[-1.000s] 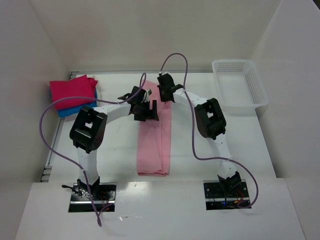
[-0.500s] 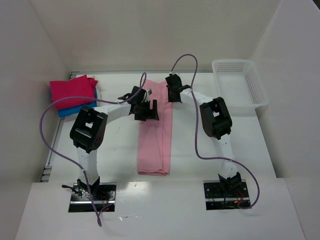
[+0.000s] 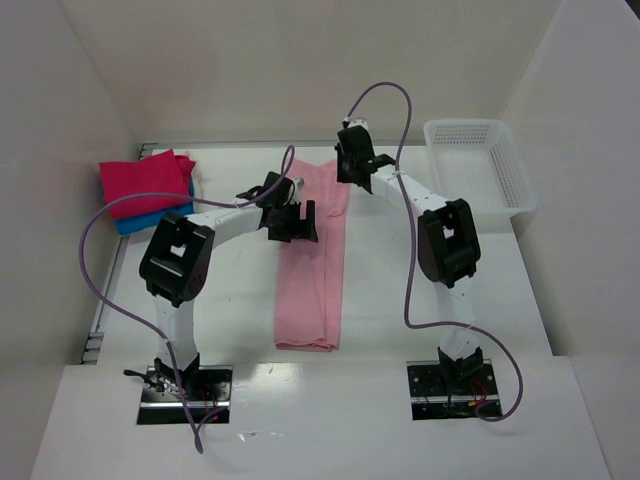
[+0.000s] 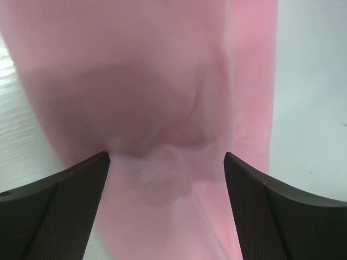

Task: Fold and stack the t-shirts
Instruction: Grab the bottom of the folded rectangular tshirt with both arms

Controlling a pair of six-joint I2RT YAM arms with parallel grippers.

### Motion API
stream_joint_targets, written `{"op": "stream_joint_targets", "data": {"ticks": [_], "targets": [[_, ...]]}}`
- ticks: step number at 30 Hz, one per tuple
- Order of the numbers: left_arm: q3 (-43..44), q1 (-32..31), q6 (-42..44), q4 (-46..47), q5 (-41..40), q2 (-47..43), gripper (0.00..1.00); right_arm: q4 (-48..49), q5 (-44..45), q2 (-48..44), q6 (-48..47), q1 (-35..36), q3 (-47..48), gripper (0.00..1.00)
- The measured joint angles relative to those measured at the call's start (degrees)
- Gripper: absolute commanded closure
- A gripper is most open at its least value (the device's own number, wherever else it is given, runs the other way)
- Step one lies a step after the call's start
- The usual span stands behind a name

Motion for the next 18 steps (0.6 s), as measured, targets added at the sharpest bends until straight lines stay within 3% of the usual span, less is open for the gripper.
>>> {"op": "stream_joint_targets", "data": {"ticks": [3,7,14,18], "targets": [[-0.08,-0.06,1.0,-2.94,-0.9,-1.81,0.01,-0.11,-1.08,-1.96,0.58,-0.02,-0.26,0.72],[-1.52,0.63,1.33,-5.97,-1.76,-9.16,0.0,0.45,-4.25,-8.39,2.53,-0.02,-7.06,0.61],[-4.76,2.03,3.28,-8.95,-0.51,-25.48,0.0,0.31,-12.17,-26.37,7.28,0.03,-27.74,0.3],[-14.23,1.07,1.78,-9.64,1.14,-30.96,0.0,0.26,-16.43,-35.24,10.41,1.73,-37.69,0.11]]}}
